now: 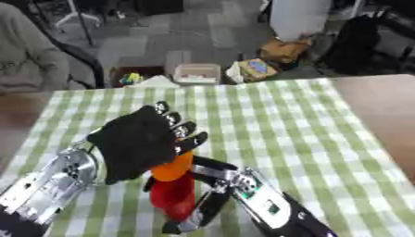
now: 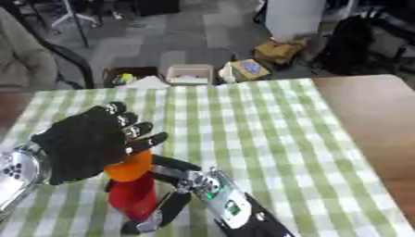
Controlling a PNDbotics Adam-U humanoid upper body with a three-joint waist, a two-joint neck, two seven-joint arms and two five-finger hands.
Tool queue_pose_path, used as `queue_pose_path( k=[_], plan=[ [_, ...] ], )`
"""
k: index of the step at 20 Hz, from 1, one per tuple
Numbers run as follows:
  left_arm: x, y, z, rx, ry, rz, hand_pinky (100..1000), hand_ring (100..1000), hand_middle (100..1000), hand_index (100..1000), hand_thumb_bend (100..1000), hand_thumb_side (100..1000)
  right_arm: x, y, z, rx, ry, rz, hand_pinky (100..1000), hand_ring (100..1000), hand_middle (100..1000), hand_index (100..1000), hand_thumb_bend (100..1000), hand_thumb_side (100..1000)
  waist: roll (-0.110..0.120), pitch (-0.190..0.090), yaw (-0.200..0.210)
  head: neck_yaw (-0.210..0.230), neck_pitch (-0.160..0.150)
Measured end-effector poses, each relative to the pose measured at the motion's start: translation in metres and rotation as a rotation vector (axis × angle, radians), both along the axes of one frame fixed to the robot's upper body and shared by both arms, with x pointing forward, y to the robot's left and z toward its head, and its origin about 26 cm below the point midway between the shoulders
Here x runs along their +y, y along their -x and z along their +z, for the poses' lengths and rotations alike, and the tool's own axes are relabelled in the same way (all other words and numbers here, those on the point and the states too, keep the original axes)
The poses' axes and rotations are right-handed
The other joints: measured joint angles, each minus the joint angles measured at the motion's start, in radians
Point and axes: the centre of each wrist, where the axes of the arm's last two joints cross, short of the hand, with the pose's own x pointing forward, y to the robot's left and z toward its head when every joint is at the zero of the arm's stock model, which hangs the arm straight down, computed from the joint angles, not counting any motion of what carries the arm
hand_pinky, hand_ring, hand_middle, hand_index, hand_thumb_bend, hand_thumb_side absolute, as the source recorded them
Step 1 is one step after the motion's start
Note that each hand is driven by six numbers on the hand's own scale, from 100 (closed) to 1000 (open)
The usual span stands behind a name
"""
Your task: Pour the contents of one cup into another cup.
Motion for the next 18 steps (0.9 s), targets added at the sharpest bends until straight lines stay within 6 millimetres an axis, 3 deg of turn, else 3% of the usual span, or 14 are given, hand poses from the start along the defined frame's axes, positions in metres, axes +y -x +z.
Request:
queue_pose_path(
  k=[18],
  plan=[
    [0.012, 0.007, -0.004, -0.066, -0.079, -0.012, 338, 352, 447, 825, 797, 100, -0.005, -0.002, -0.002, -0.010, 0.001, -0.017, 352, 309, 243, 748, 100, 100, 0.003, -0.006, 0.012, -0.006, -0.001]
  ],
)
